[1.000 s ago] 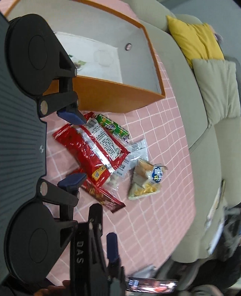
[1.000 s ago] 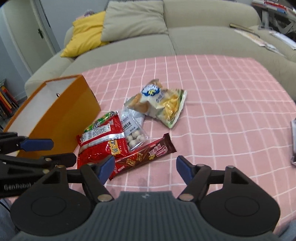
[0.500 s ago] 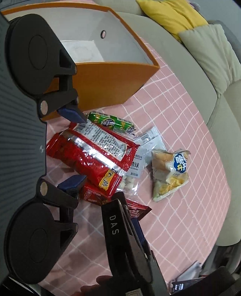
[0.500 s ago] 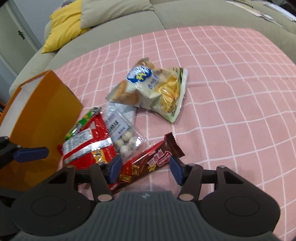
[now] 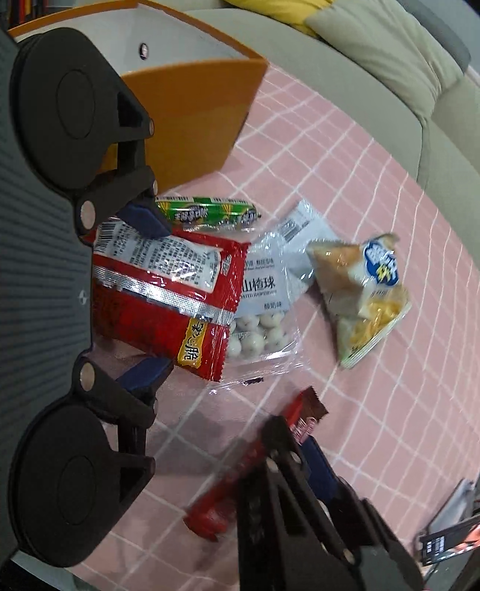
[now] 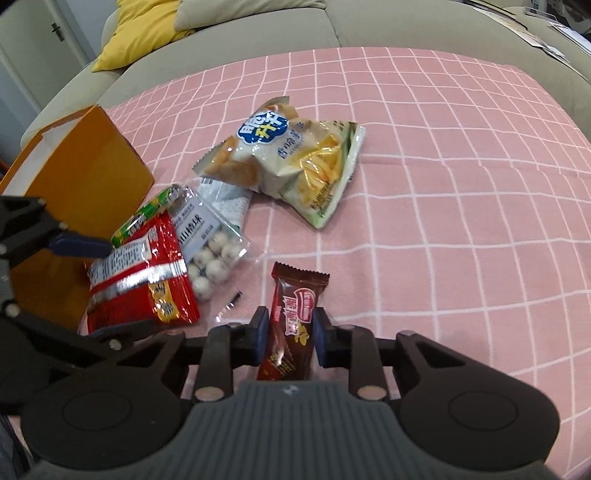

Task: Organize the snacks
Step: 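Grasp the red chip bag with the left gripper while the right grasps the chocolate bar, then lift the red chip bag and chocolate bar and carry both over the box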

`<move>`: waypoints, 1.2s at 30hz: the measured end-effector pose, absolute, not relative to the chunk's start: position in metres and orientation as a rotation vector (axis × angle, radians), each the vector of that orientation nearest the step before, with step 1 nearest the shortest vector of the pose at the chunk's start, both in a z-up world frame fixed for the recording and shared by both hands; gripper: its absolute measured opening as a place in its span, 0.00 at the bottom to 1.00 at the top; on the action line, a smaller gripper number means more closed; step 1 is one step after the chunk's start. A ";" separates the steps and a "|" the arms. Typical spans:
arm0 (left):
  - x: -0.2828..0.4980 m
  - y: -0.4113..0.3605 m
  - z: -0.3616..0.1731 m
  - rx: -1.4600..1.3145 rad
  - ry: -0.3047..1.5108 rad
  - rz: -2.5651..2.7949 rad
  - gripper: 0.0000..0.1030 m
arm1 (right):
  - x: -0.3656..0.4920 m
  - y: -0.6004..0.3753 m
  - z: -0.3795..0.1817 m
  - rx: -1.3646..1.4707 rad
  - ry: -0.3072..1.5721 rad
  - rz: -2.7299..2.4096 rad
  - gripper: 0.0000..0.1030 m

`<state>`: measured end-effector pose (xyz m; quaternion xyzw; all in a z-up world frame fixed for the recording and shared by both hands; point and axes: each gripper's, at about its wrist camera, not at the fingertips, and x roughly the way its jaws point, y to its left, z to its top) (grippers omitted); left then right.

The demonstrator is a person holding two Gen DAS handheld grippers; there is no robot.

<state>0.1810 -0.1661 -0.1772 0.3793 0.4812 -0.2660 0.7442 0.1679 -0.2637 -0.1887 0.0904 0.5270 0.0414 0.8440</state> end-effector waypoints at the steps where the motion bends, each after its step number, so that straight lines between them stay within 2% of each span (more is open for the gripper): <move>1: 0.182 -0.166 -0.179 0.831 1.060 -0.581 0.86 | 0.166 -0.264 -0.188 0.185 1.113 0.092 0.22; 3: 0.186 -0.167 -0.181 0.822 1.086 -0.578 0.86 | 0.163 -0.263 -0.187 0.178 1.113 0.104 0.22; 7: 0.191 -0.163 -0.178 0.722 1.129 -0.540 0.79 | 0.155 -0.262 -0.186 0.169 1.113 0.116 0.22; 13: 0.185 -0.140 -0.171 0.346 1.290 -0.428 0.75 | 0.140 -0.259 -0.181 0.125 1.101 0.179 0.21; 18: 0.160 -0.129 -0.173 0.201 1.337 -0.355 0.75 | 0.124 -0.259 -0.179 0.105 1.110 0.232 0.22; 21: 0.147 -0.127 -0.174 0.194 1.333 -0.338 0.77 | 0.115 -0.258 -0.179 0.102 1.118 0.251 0.22; 22: 0.145 -0.127 -0.174 0.197 1.336 -0.340 0.77 | 0.113 -0.257 -0.179 0.105 1.123 0.260 0.25; 24: 0.141 -0.128 -0.176 0.231 1.337 -0.355 0.84 | 0.108 -0.257 -0.178 0.115 1.124 0.271 0.26; 26: 0.140 -0.130 -0.178 0.277 1.350 -0.378 0.85 | 0.102 -0.256 -0.176 0.127 1.123 0.277 0.36; 28: 0.138 -0.132 -0.180 0.320 1.358 -0.396 0.87 | 0.097 -0.256 -0.174 0.132 1.124 0.274 0.39; 36: 0.124 -0.135 -0.193 0.451 1.332 -0.413 0.94 | 0.084 -0.243 -0.184 0.191 1.170 0.257 0.40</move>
